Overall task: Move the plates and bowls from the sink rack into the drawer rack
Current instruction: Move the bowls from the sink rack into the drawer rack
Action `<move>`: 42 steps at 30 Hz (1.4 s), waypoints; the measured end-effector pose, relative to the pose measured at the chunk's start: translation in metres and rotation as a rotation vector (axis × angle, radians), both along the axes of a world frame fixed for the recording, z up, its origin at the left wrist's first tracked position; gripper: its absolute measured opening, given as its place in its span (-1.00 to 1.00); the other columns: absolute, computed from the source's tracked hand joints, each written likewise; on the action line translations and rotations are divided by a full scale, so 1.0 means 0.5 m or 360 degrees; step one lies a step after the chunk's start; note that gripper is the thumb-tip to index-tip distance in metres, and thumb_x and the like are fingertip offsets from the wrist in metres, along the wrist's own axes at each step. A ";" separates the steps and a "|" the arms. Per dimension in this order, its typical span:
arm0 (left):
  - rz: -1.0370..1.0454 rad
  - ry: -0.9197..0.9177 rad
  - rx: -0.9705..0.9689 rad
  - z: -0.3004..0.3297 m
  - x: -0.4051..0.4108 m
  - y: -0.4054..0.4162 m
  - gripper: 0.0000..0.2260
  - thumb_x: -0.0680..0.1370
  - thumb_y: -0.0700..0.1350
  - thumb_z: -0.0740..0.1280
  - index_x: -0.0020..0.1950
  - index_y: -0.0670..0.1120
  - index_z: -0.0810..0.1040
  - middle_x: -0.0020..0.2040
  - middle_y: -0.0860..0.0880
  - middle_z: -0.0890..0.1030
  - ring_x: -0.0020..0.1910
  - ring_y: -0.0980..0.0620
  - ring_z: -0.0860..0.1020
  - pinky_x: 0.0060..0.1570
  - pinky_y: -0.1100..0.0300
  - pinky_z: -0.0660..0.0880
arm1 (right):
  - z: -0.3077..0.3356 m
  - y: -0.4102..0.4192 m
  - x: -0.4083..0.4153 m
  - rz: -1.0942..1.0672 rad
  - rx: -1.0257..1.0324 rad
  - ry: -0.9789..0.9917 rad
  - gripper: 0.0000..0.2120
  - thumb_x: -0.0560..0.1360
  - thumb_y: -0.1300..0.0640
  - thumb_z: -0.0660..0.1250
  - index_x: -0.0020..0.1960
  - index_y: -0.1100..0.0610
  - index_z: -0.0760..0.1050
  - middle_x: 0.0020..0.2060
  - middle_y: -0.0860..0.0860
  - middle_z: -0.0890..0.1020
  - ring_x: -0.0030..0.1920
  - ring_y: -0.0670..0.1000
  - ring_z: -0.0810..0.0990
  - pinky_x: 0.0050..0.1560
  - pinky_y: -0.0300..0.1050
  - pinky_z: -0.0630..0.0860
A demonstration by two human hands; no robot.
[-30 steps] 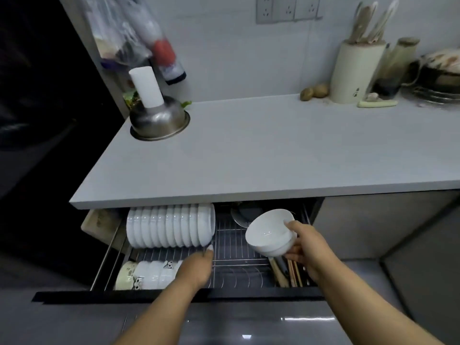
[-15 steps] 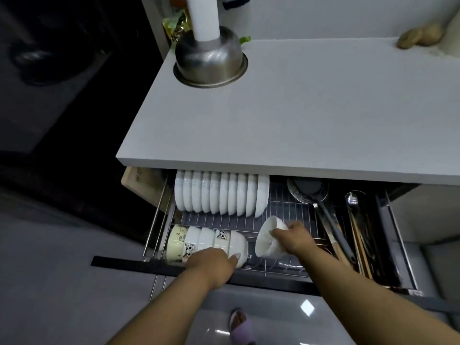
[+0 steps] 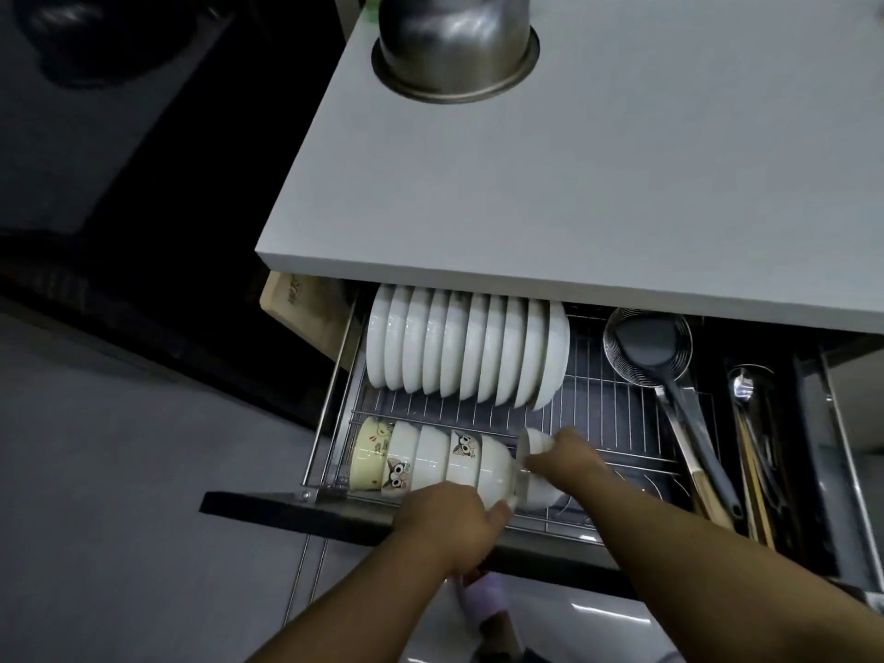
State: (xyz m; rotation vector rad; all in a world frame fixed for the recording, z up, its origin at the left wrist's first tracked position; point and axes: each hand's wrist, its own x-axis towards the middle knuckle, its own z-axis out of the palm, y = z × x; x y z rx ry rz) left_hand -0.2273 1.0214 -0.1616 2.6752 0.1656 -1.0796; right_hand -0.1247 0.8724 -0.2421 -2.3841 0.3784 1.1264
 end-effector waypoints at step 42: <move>0.0132 -0.0122 -0.0173 0.016 0.036 -0.057 -0.43 0.59 0.27 0.00 0.51 0.01 0.22 0.48 -0.01 0.33 0.42 -0.01 0.32 0.35 0.13 0.29 | 0.186 -0.254 -0.070 -0.0064 0.0170 -0.0507 -0.54 0.52 -0.12 0.29 0.32 0.10 0.38 -0.07 0.03 0.63 -0.24 -0.02 0.61 -0.24 -0.13 0.57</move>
